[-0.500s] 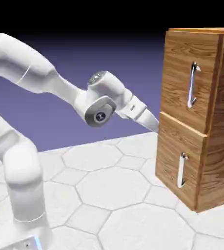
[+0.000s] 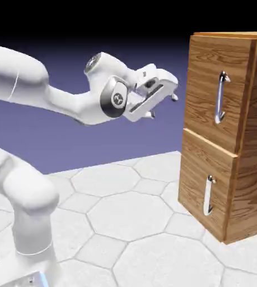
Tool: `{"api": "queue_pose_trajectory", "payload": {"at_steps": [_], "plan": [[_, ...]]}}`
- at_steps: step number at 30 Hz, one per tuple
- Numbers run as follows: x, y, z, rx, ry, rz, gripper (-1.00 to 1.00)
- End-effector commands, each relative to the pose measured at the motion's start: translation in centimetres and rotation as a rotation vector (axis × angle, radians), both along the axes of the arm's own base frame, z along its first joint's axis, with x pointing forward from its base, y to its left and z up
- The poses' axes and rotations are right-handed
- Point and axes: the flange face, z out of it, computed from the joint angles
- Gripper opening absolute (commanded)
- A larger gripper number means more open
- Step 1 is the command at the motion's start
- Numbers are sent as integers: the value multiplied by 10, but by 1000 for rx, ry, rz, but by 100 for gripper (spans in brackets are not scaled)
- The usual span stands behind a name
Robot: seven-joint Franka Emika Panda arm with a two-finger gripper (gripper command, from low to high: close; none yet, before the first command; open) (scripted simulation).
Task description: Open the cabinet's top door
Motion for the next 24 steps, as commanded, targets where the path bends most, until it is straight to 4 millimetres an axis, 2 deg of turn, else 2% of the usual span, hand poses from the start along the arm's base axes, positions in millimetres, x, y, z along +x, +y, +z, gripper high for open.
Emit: {"api": "queue_pose_trajectory", "payload": {"at_steps": [1, 7, 13, 19, 24], "plan": [[-2, -1, 5, -49, -20, 31, 100], [-10, -10, 28, -341, -144, 193, 100], [-12, -26, 41, -633, -262, 311, 100], [-5, -47, 44, -923, -363, 391, 100], [9, -65, 38, -1163, -430, 435, 100]]}}
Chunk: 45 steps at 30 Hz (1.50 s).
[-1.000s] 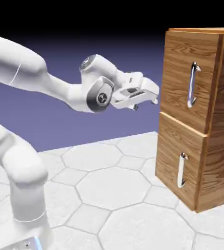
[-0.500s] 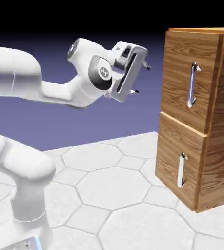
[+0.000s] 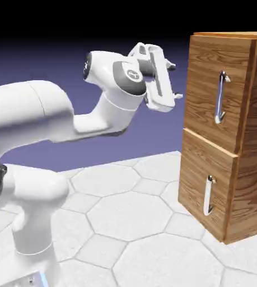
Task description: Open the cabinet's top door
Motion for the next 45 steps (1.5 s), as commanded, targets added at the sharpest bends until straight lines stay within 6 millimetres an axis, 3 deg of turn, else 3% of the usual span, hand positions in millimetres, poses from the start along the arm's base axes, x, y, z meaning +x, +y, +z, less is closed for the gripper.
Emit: {"api": "queue_pose_trajectory", "payload": {"at_steps": [1, 8, 16, 17, 21, 22, 23, 31, 45], "plan": [[4, -3, -2, -46, -18, 6, 100], [35, -24, -26, -364, -131, 29, 100], [81, -32, -71, -717, -231, 32, 100], [81, -32, -71, -717, -231, 32, 100], [129, -29, -71, -716, -231, 32, 100], [131, -29, -71, -717, -231, 32, 100], [131, -29, -71, -717, -231, 32, -100], [87, 1, -71, -736, -160, -154, -100], [22, 77, -71, -761, -22, -505, -100]]}}
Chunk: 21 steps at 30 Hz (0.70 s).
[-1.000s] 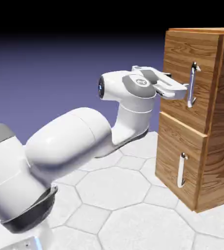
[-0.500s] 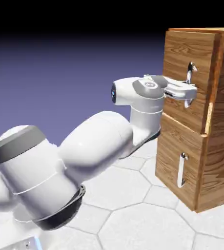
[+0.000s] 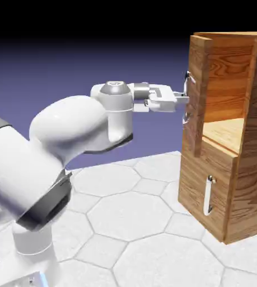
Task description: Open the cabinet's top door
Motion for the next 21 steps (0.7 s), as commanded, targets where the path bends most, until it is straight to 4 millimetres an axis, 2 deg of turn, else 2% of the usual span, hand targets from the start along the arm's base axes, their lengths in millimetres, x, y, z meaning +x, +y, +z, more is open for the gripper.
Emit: {"api": "queue_pose_trajectory", "payload": {"at_steps": [1, 11, 21], "plan": [[-3, 6, 0, 0, 0, -25, -100], [-30, 80, 0, 0, 0, -311, -100], [-35, 156, 0, 0, 0, -590, -100]]}}
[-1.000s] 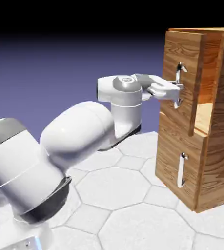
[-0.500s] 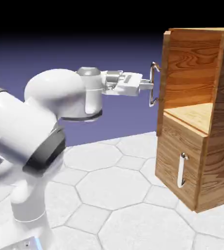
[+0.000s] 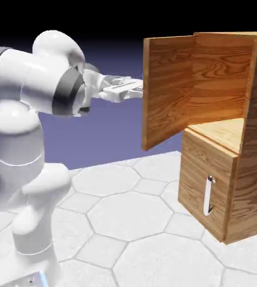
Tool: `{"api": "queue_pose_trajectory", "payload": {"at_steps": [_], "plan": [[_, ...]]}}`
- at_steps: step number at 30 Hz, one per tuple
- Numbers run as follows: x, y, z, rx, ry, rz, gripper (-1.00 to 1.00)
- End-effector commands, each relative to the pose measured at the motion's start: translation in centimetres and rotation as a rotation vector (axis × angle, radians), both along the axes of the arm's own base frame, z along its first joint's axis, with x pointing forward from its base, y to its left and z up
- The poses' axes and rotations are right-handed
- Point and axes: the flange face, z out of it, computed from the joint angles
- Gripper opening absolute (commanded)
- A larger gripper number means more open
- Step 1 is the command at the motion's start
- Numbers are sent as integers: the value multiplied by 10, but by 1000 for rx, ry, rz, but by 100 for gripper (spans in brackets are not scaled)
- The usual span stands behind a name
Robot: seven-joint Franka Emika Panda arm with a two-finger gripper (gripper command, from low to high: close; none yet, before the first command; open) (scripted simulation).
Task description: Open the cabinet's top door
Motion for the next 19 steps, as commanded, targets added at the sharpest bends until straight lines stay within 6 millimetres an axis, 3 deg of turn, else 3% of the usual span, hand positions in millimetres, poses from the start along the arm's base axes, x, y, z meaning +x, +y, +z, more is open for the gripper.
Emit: {"api": "queue_pose_trajectory", "payload": {"at_steps": [1, 18, 19], "plan": [[1, 7, 0, 0, 0, -25, -100], [31, 108, 0, 0, 0, -414, -100], [31, 108, 0, 0, 0, -414, 100]]}}
